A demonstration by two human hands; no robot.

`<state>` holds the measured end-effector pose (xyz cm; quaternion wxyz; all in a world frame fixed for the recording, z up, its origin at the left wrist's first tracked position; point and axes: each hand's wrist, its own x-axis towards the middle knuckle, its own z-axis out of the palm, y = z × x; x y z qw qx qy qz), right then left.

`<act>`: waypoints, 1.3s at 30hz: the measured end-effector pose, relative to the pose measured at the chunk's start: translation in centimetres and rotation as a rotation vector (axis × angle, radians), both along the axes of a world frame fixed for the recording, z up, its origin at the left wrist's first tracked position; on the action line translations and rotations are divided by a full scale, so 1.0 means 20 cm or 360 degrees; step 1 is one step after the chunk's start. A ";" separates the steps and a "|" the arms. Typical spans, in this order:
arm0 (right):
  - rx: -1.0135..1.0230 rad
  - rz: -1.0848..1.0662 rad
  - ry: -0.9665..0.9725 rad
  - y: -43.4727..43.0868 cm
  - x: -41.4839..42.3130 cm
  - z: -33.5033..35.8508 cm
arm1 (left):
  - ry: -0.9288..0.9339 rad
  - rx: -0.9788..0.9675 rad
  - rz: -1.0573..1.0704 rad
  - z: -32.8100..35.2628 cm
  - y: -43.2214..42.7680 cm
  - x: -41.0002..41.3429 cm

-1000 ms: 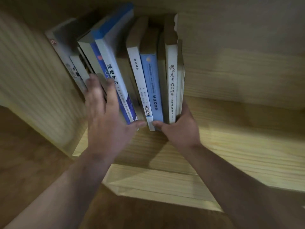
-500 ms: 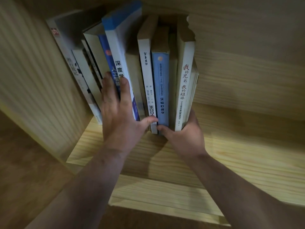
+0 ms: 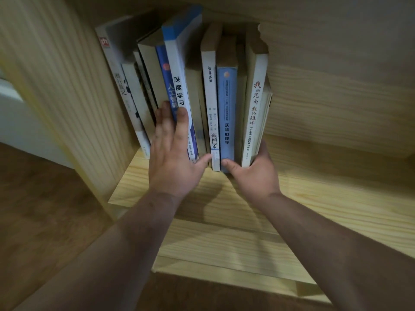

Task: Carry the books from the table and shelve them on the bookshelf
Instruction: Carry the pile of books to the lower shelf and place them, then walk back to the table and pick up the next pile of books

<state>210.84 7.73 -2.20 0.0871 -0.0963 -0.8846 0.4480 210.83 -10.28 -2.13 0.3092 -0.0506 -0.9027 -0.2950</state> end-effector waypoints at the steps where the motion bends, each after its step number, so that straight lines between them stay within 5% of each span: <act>1: -0.0027 -0.0001 -0.0003 0.00 0.00 0.00 | -0.0023 0.0015 -0.0032 0.01 -0.01 0.02; 5: 0.0032 0.0116 -0.0163 0.03 0.04 0.03 | -0.0270 -0.0024 -0.0171 0.08 -0.06 0.17; 10: 0.0338 0.0133 -0.0294 0.06 0.28 0.06 | -0.0987 0.0211 -0.0214 0.06 -0.15 0.42; 17: 0.0766 0.0338 -0.0576 0.01 0.81 0.08 | -0.1249 0.0336 -0.0175 0.04 -0.16 0.86; 22: 0.0003 0.0182 -0.1071 0.05 1.10 0.08 | -0.1865 0.1261 0.0031 -0.03 -0.25 1.20; 26: -0.0156 0.0065 -0.1267 0.20 1.41 -0.06 | -0.2097 0.1479 0.0316 -0.04 -0.31 1.61; 32: -0.0400 0.0130 -0.1892 0.37 1.81 -0.25 | -0.2222 0.1463 0.0505 -0.06 -0.40 2.13; 36: -0.0271 0.0278 -0.1872 0.33 1.90 -0.22 | -0.2174 0.1167 0.0392 -0.05 -0.43 2.38; 39: -0.0189 0.0358 -0.1883 0.32 1.93 -0.19 | -0.2146 0.1233 0.0520 -0.07 -0.50 2.56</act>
